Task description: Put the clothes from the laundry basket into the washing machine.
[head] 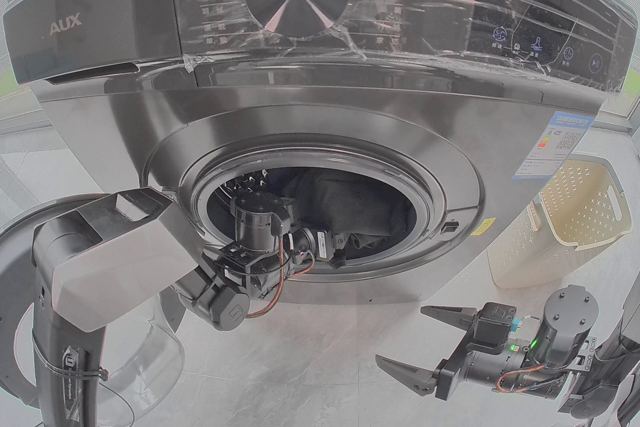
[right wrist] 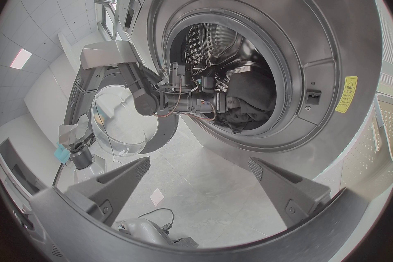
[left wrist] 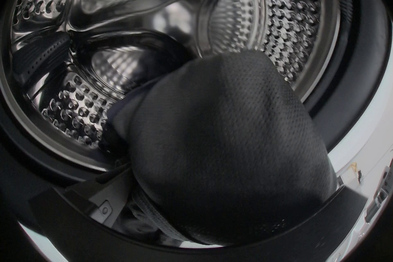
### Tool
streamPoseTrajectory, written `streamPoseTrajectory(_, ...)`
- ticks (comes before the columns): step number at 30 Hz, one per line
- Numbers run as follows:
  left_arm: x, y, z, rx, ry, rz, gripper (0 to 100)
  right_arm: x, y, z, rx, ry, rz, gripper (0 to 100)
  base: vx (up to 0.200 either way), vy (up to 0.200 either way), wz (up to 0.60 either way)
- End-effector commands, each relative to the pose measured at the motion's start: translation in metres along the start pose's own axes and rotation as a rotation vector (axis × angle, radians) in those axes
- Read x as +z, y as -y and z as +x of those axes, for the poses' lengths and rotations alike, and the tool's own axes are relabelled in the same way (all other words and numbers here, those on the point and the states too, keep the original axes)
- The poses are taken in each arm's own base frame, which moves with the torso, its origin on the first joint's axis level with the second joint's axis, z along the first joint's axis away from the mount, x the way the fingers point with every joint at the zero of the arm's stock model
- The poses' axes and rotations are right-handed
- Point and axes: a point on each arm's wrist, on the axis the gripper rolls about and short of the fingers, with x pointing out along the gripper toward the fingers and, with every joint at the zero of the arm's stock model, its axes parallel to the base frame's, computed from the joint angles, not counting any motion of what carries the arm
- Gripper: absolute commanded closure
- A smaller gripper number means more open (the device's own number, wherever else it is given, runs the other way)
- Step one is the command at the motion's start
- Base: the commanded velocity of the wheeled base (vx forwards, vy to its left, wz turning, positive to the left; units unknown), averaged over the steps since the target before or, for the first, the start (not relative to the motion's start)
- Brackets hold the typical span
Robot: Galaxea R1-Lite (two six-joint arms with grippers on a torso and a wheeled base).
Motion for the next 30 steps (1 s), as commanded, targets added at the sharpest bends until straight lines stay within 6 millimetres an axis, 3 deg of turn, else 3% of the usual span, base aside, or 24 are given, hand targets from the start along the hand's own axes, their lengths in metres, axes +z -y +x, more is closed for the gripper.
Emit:
streamPoseTrajectory(1, -0.014, -0.001, 0.001, 0.004, -0.039, 0.006, 0, -0.002, -0.002, 0.001, 0.008, -0.009, 0.0, 0, 0.0, 0.0, 0.0)
streamPoseTrajectory(2, -0.02, -0.005, 0.007, 0.013, -0.038, 0.007, 100, -0.001, -0.002, 0.001, 0.01, -0.007, 0.0, 0, 0.0, 0.0, 0.0)
streamPoseTrajectory(13, 0.016, -0.006, 0.034, 0.056, 0.159, -0.015, 100, -0.001, -0.002, 0.001, 0.011, -0.003, 0.0, 0, 0.0, 0.0, 0.0)
streamPoseTrajectory(17, 0.047, -0.02, 0.056, 0.127, 0.367, -0.059, 100, 0.0, -0.002, 0.002, 0.011, 0.001, 0.0, 0, 0.0, 0.0, 0.0)
streamPoseTrajectory(23, 0.069, -0.02, 0.059, 0.117, 0.479, -0.069, 100, 0.0, -0.003, 0.003, 0.013, 0.004, -0.001, 0, 0.0, 0.0, 0.0)
streamPoseTrajectory(27, 0.074, -0.015, 0.059, 0.083, 0.531, -0.064, 100, 0.001, -0.006, 0.003, 0.027, 0.007, -0.004, 0, 0.0, 0.0, 0.0)
streamPoseTrajectory(30, 0.063, -0.011, 0.062, 0.067, 0.521, -0.06, 100, 0.001, -0.006, 0.003, 0.025, 0.007, -0.004, 0, 0.0, 0.0, 0.0)
